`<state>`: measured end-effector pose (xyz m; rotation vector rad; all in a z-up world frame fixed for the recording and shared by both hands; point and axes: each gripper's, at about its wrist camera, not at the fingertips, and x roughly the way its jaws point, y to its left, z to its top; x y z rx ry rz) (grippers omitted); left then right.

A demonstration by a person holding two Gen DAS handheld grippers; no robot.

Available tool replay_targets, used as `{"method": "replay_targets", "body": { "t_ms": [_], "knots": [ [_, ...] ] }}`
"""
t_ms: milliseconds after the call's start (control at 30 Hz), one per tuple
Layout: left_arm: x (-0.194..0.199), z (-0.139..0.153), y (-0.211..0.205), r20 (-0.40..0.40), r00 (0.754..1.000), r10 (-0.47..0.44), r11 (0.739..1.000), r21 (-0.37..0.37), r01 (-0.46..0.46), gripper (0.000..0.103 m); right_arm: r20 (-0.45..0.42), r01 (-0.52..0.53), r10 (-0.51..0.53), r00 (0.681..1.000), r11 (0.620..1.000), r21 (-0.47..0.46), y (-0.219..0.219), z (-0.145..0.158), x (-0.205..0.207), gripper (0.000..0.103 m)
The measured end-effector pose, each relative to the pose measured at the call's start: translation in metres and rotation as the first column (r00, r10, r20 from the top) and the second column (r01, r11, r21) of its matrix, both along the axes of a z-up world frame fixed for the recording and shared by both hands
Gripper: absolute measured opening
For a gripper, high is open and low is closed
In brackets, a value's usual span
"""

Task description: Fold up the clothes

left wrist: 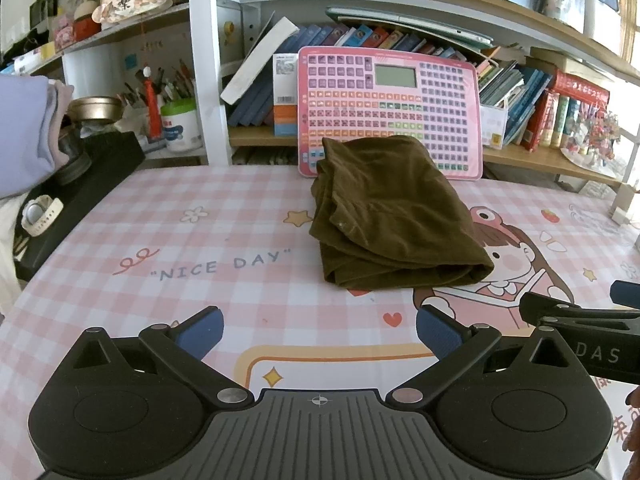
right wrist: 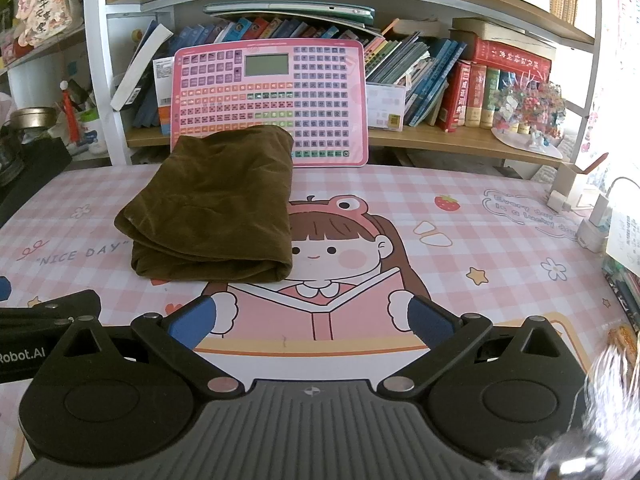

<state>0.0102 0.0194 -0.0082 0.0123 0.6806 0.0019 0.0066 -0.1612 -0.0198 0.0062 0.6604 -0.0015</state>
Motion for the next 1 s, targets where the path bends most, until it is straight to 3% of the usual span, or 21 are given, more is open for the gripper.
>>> {"method": "replay_targets", "body": {
  "t_ms": [1000],
  "knots": [
    [-0.0003,-0.0001,0.0031,-0.01,1.0,0.005,0.999,-0.043,-0.006,0.103,-0.001,0.0,0.0,1.0,1.0,0.0,0.0005,-0.0005,0.0001,0.103]
  ]
}}
